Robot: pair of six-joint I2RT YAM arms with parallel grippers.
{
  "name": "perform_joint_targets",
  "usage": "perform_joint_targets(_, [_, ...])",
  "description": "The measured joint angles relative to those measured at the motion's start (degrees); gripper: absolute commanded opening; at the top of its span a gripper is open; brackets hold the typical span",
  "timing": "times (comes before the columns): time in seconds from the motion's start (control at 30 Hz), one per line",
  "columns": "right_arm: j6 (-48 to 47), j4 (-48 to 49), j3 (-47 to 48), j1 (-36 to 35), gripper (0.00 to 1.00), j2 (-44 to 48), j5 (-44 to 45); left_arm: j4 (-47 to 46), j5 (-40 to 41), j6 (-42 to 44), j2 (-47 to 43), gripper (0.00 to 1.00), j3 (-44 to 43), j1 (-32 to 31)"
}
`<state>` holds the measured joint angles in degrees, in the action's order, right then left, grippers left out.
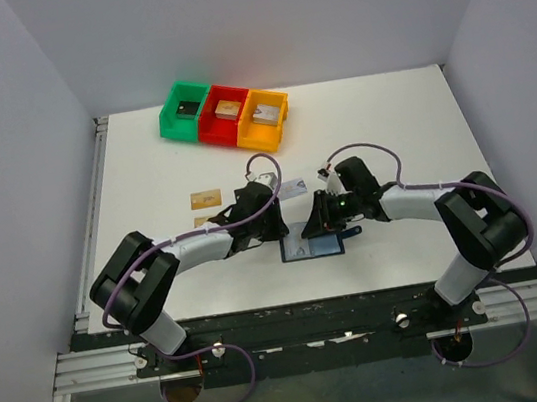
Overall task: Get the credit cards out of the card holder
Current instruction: Remove the credit card from the card holder.
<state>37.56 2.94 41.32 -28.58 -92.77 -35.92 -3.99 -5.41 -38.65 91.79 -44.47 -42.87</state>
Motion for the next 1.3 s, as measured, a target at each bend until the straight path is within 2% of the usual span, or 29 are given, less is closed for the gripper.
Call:
perform_joint_targets(0.23, [0.0, 0.0, 0.0, 0.0, 0.34, -2.6, 0.1, 0.2, 0.0, 0.0, 1.0, 0.0, 0.0, 0.0])
perform_joint_targets(0.43, [0.0, 0.0, 0.0, 0.0, 0.38, -3.5, 0.2, 0.2, 0.0, -0.2, 1.2, 0.0, 0.5, 0.0])
perform_joint_targets(1.1, [1.5, 2.3, -0.1, 0.0, 0.35, -4.8, -0.9, -0.7, 0.1, -1.1, 1.2, 0.0, 1.3, 0.0])
perform_joint_targets(1.3, [1.7, 3.2, -0.1, 0.0, 0.35, -5.8, -1.5, -1.0, 0.2, -1.3, 0.7, 0.06, 1.7, 0.0])
